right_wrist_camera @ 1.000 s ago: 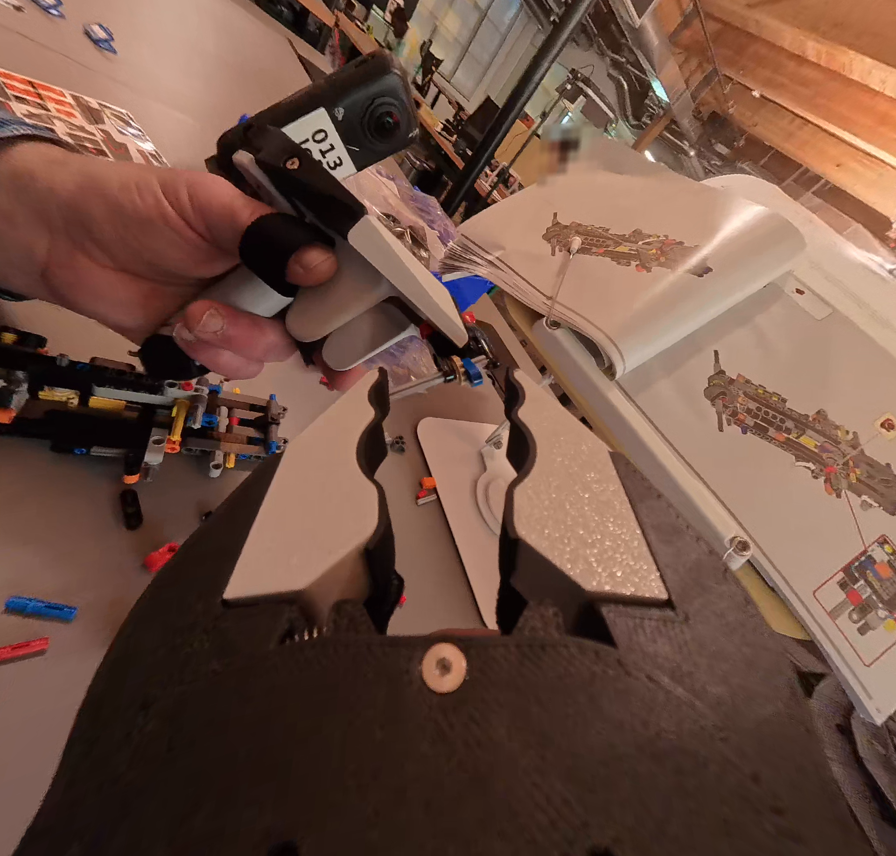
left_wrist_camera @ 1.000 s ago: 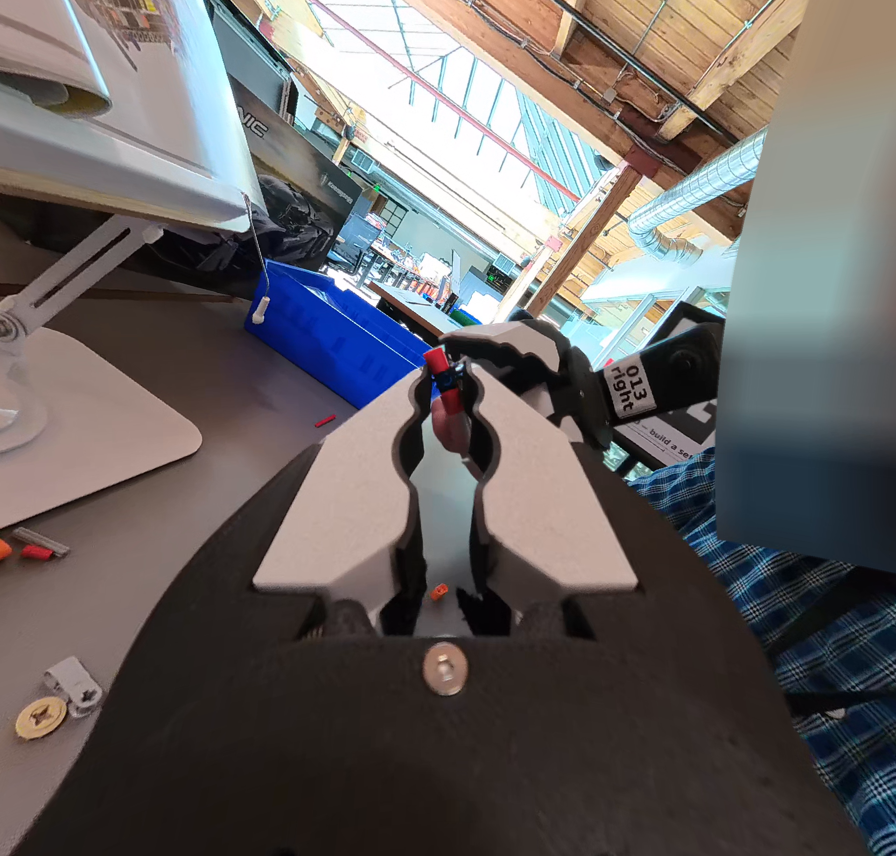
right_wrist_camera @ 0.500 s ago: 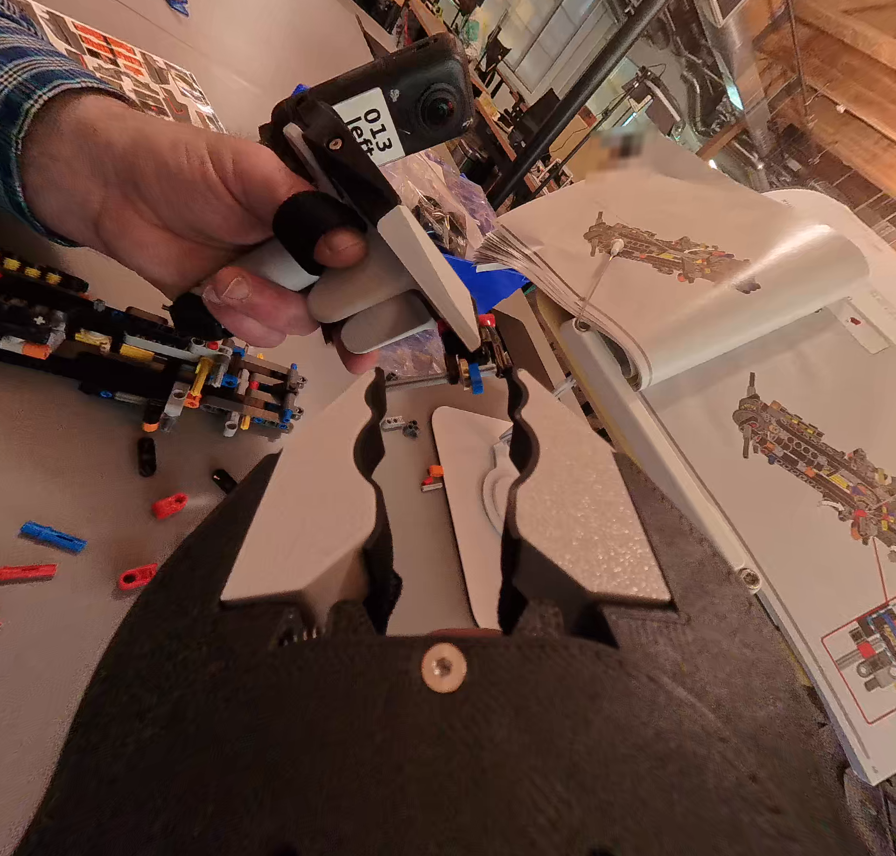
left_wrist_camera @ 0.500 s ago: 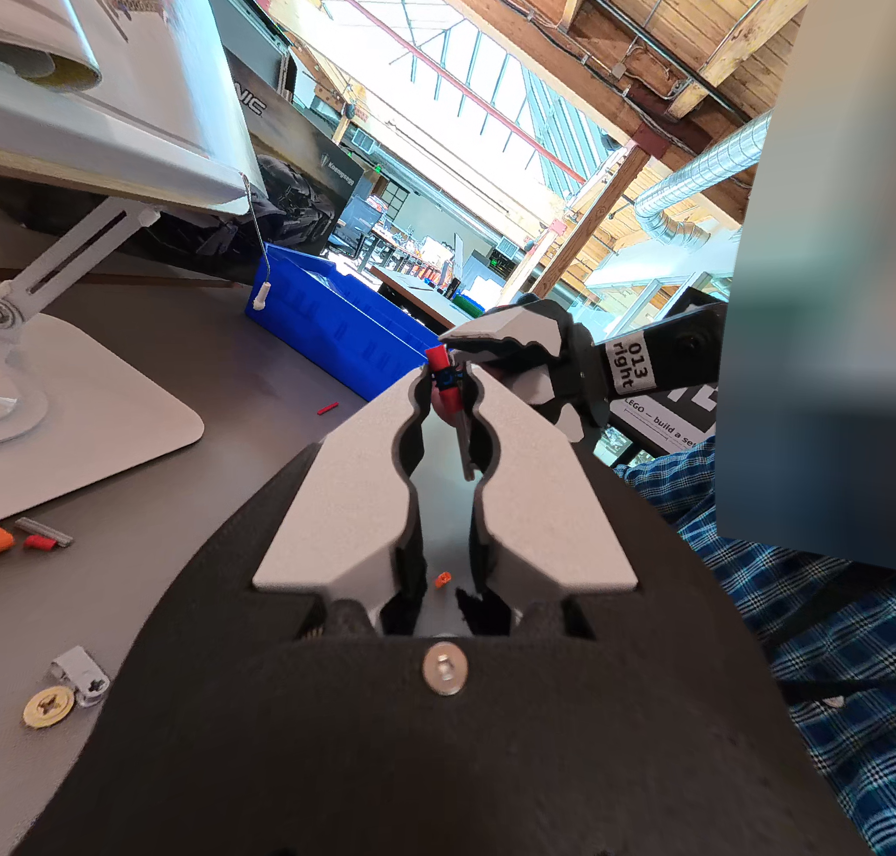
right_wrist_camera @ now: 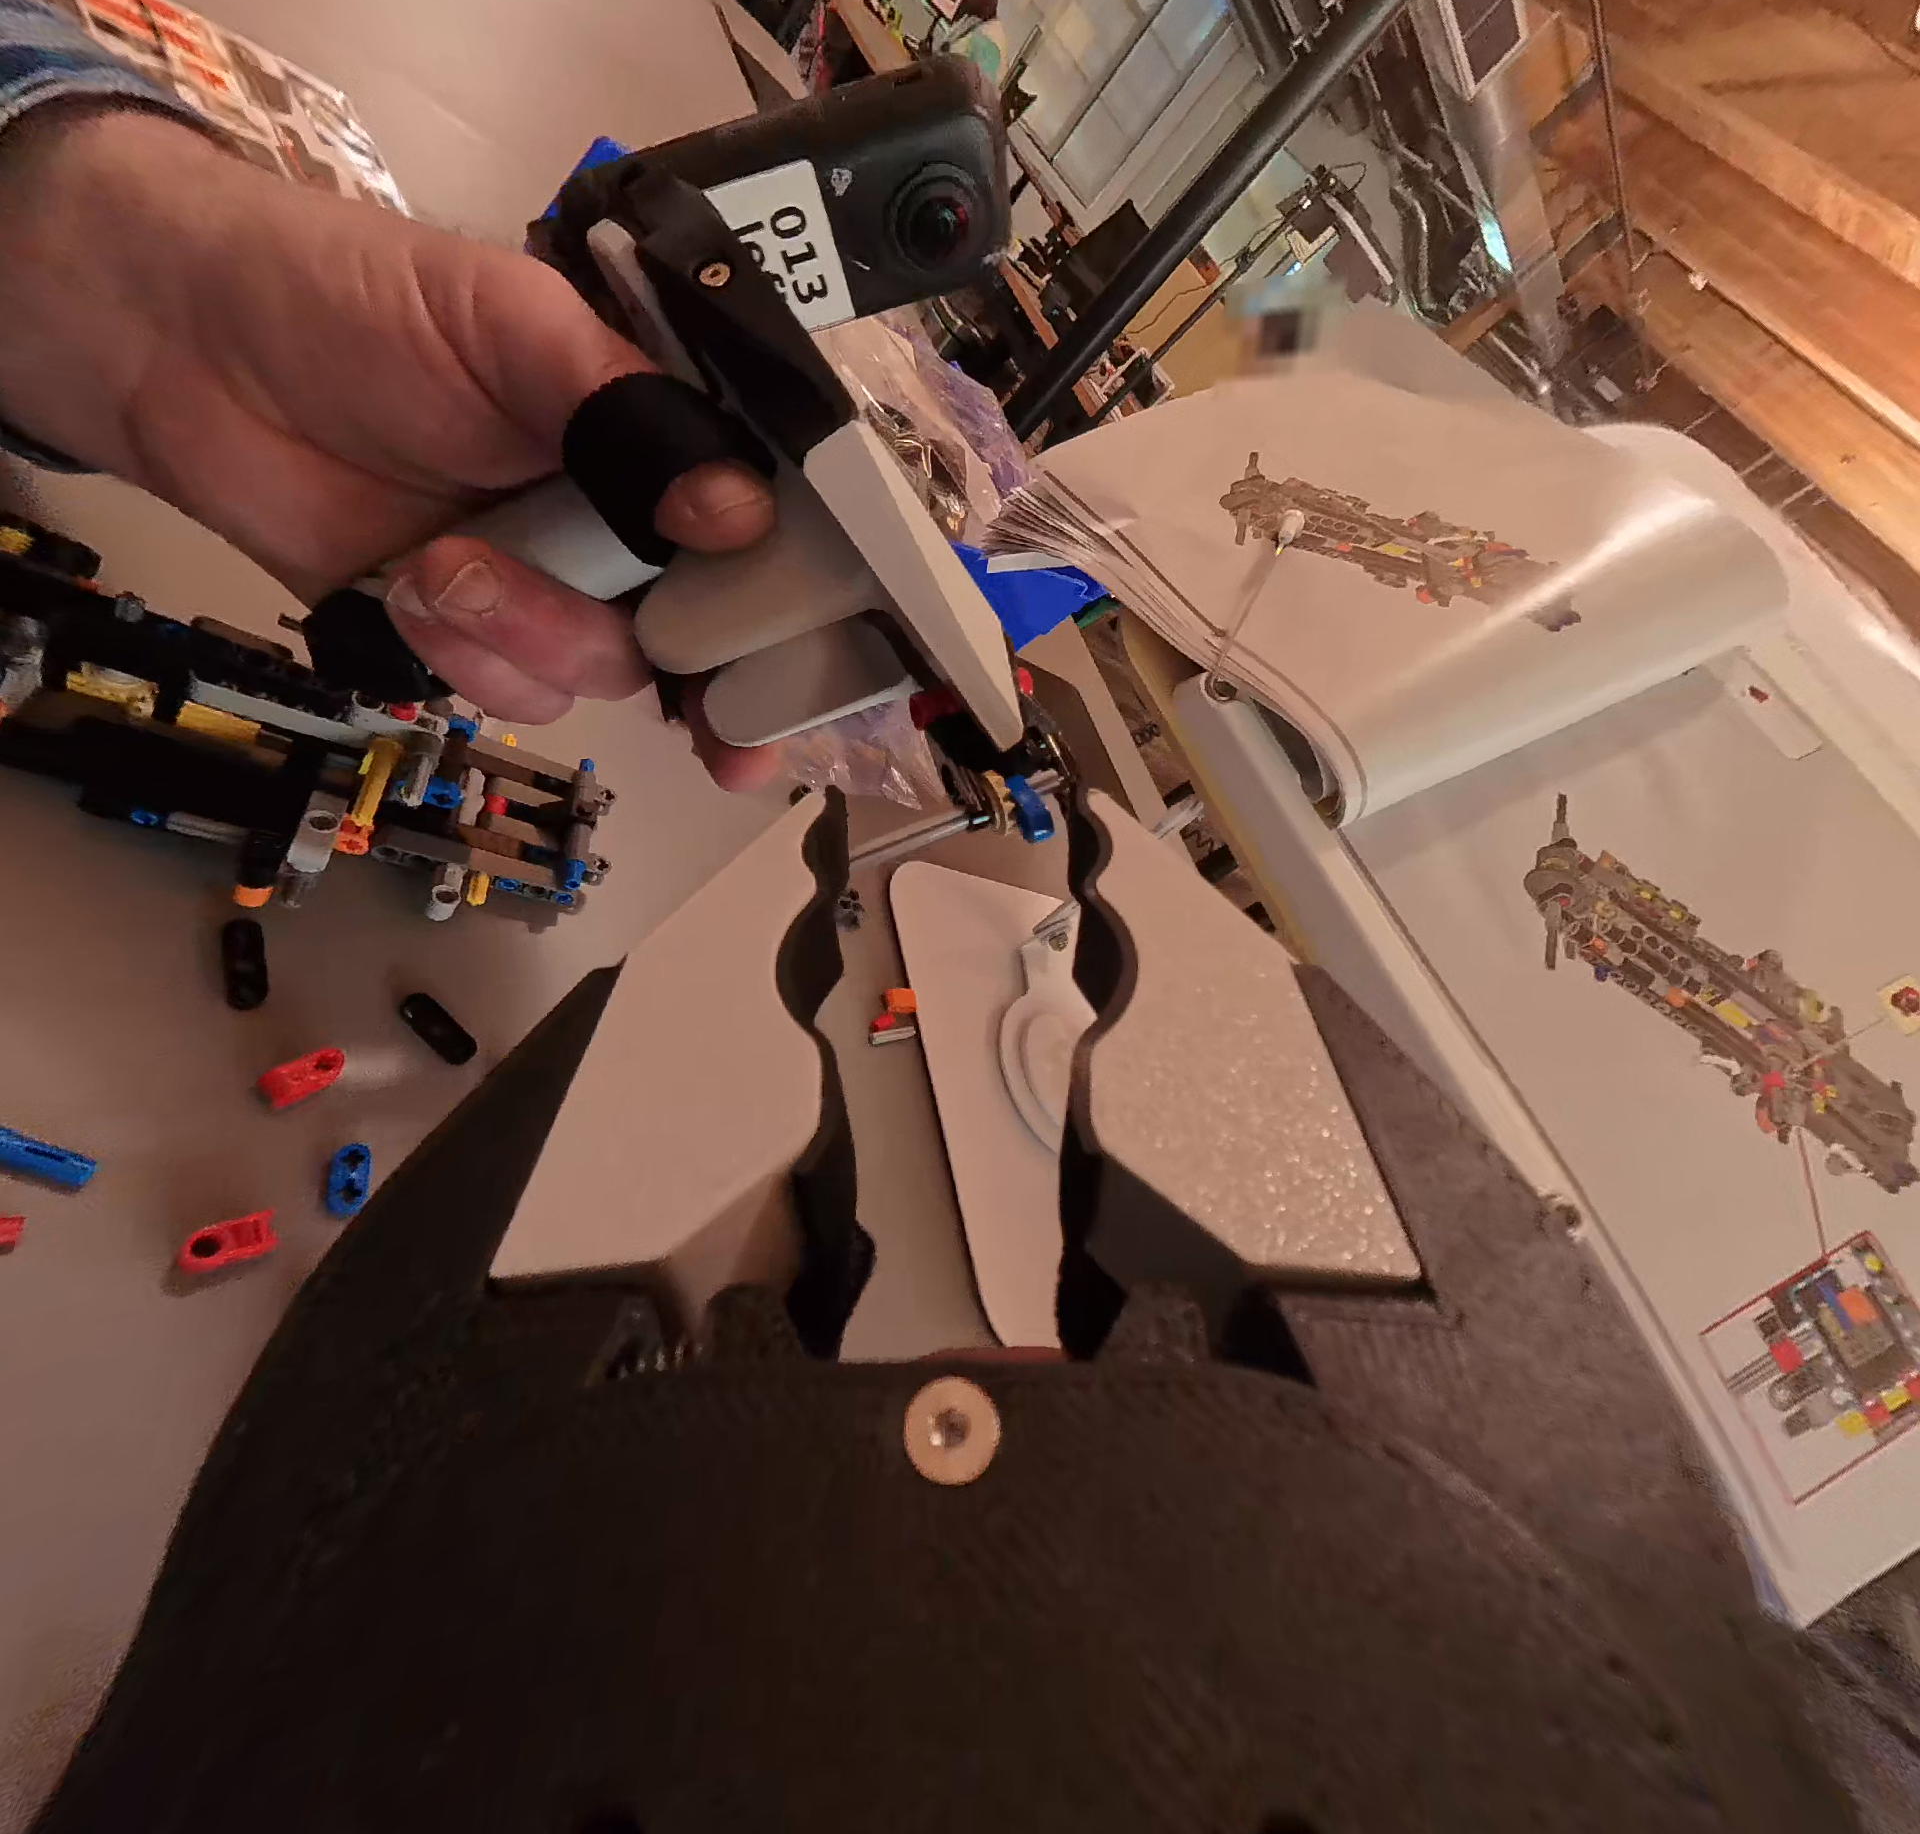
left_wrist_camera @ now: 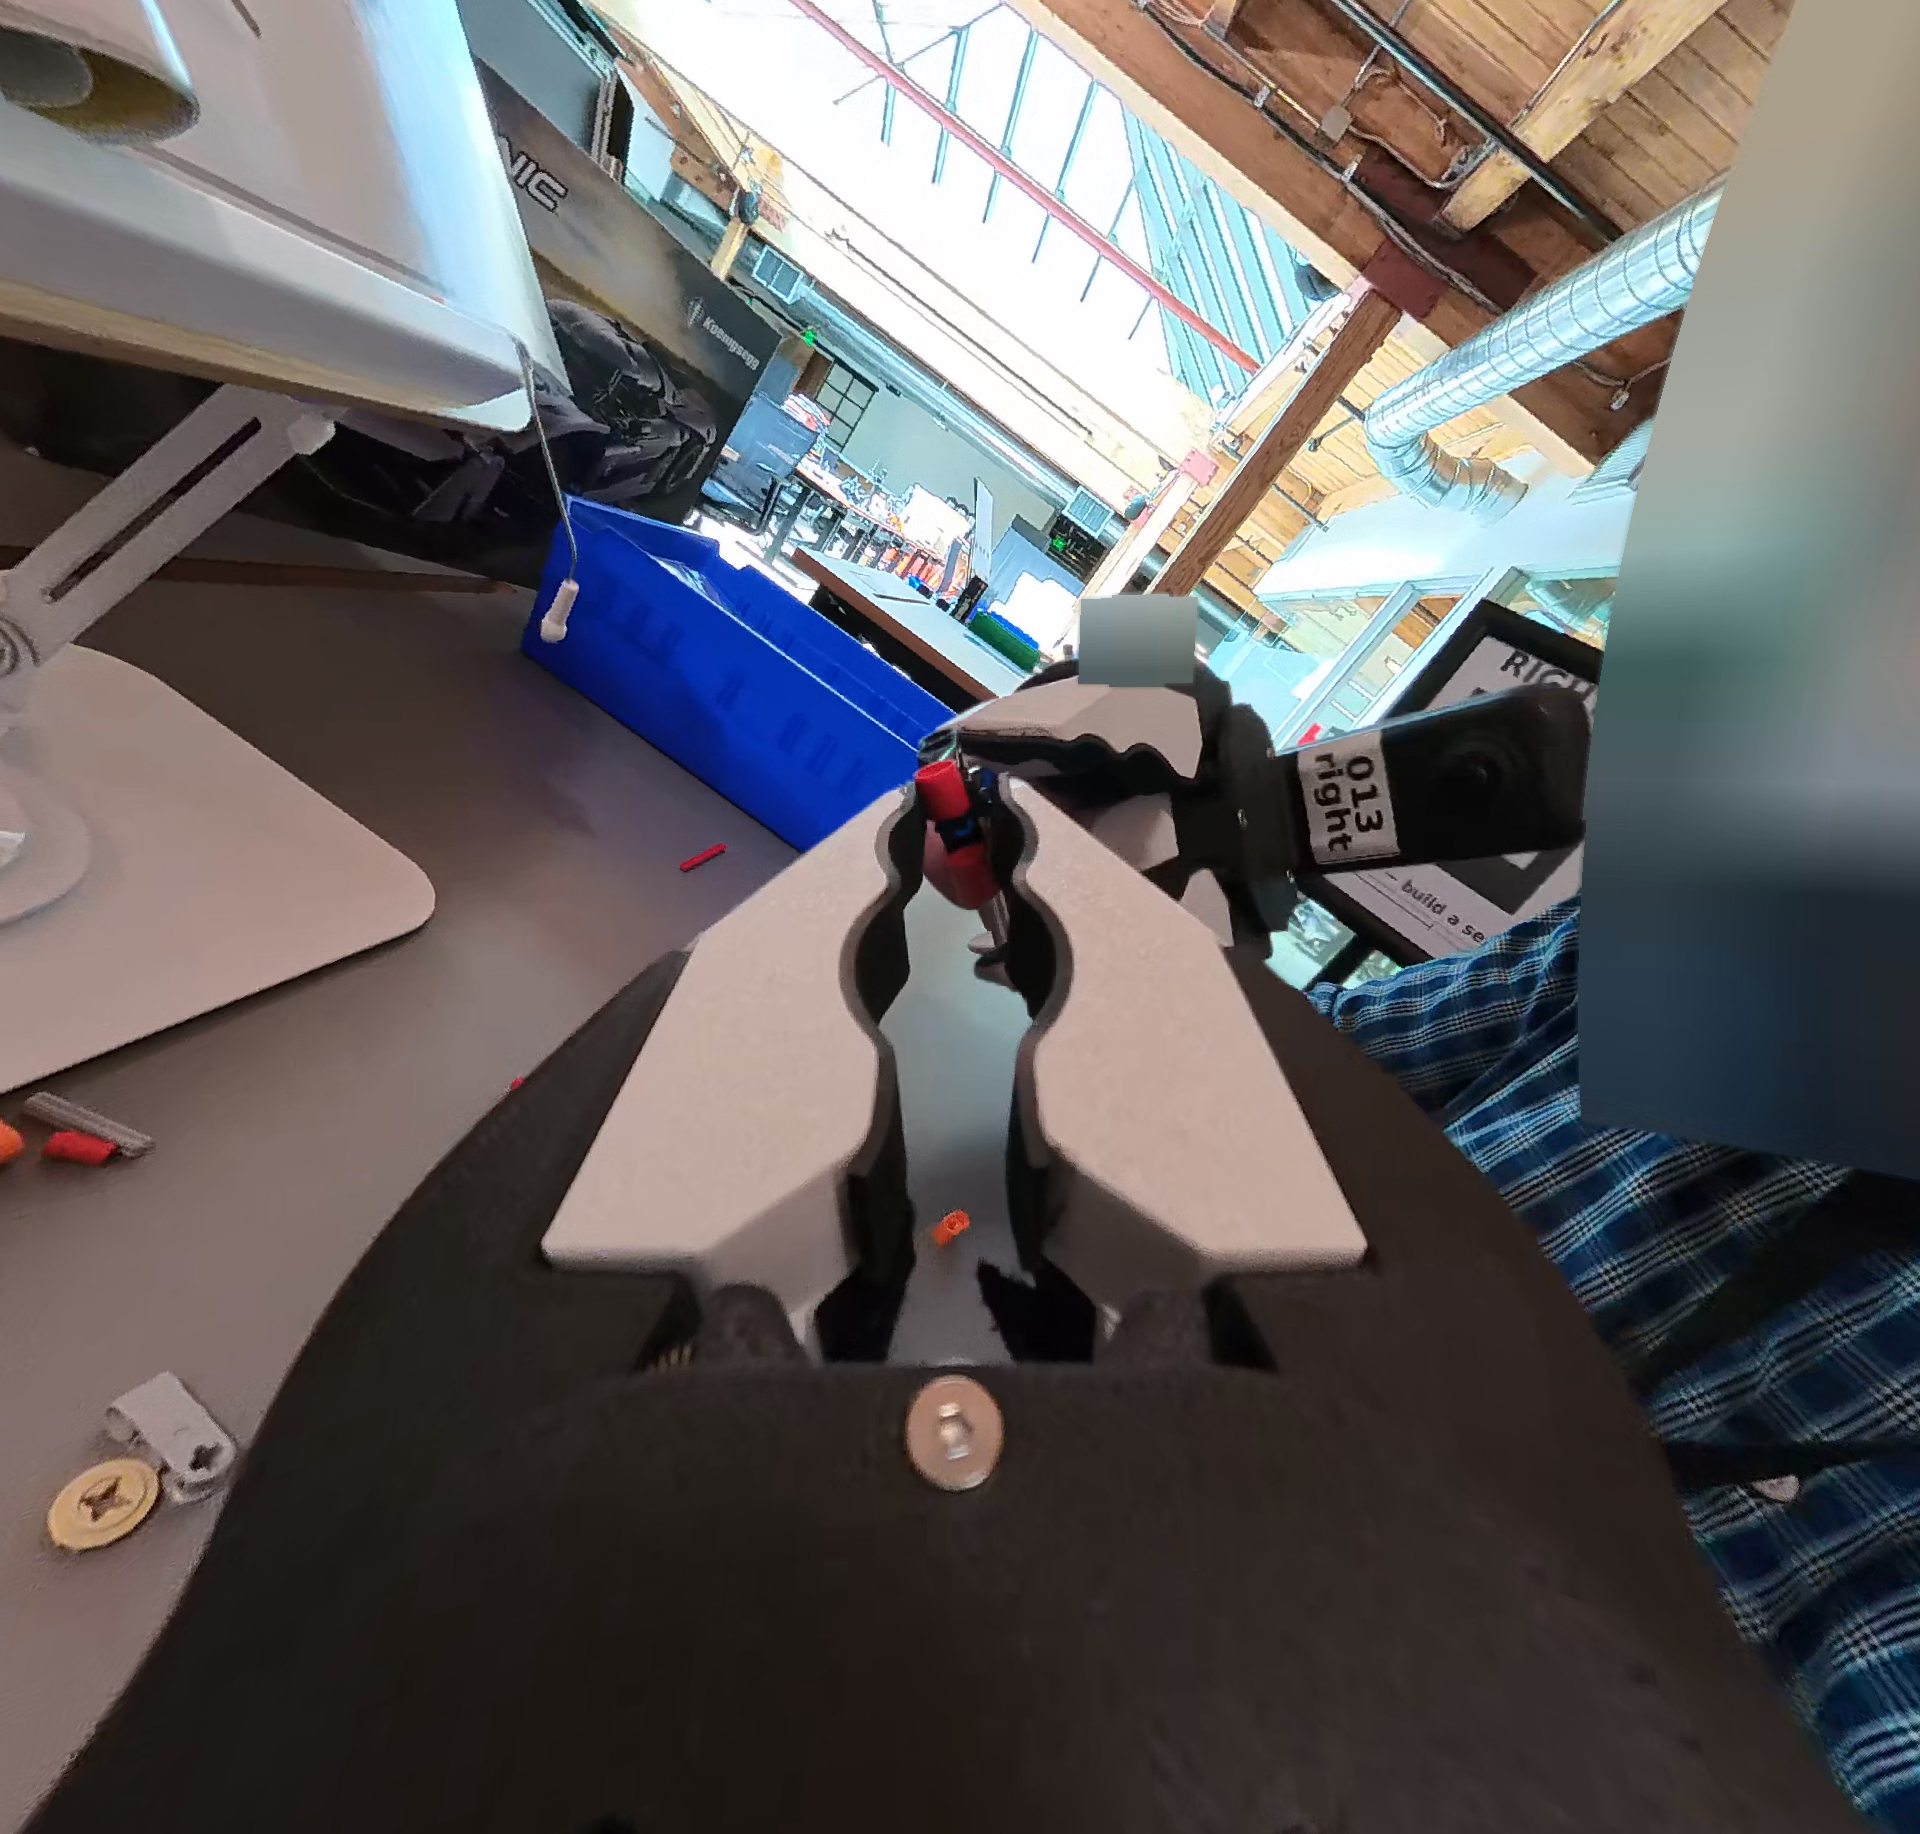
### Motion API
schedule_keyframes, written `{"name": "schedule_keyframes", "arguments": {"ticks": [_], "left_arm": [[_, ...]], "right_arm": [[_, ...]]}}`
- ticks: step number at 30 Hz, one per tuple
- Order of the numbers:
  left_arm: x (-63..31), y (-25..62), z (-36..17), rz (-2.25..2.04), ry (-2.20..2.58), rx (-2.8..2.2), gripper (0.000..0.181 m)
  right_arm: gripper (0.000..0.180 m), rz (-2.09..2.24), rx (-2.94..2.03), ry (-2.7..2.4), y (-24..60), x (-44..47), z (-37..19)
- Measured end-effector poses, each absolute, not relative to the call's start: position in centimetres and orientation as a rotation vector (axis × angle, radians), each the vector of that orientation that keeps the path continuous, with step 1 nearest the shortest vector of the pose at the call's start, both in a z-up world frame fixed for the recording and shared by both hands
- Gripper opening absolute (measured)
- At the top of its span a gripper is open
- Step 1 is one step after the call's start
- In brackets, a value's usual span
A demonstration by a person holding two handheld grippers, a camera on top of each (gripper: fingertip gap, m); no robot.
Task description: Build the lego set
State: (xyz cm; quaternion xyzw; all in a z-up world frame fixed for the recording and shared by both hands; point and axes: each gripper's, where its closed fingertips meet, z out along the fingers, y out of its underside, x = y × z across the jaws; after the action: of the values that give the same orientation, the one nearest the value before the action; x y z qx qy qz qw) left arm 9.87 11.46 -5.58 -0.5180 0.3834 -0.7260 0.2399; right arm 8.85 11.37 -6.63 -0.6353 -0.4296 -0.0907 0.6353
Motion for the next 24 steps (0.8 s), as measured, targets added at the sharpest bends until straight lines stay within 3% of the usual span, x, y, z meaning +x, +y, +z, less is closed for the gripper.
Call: {"name": "schedule_keyframes", "arguments": {"ticks": [6, 11, 18, 21, 24], "left_arm": [[9.9, 12.2, -5.1, -1.874, 1.053, -1.354, 0.011], [9.8, 12.1, -4.7, -1.867, 1.063, -1.316, 0.011], [9.2, 11.4, -3.3, -1.857, 1.094, -1.221, 0.01], [8.8, 11.1, -2.6, -1.861, 1.096, -1.187, 0.01], [8.4, 11.0, -2.0, -1.874, 1.09, -1.165, 0.01]], "right_arm": [[0.036, -0.03, -1.579, -0.842, 11.8, 9.1, -7.0], [0.004, 0.145, -1.64, -0.734, 12.0, 9.7, -6.0], [0.002, 0.275, -1.656, -0.672, 11.6, 9.4, -5.1], [0.026, 0.3, -1.691, -0.662, 11.7, 8.9, -5.1], [0.009, 0.316, -1.699, -0.671, 11.4, 8.1, -5.1]]}}
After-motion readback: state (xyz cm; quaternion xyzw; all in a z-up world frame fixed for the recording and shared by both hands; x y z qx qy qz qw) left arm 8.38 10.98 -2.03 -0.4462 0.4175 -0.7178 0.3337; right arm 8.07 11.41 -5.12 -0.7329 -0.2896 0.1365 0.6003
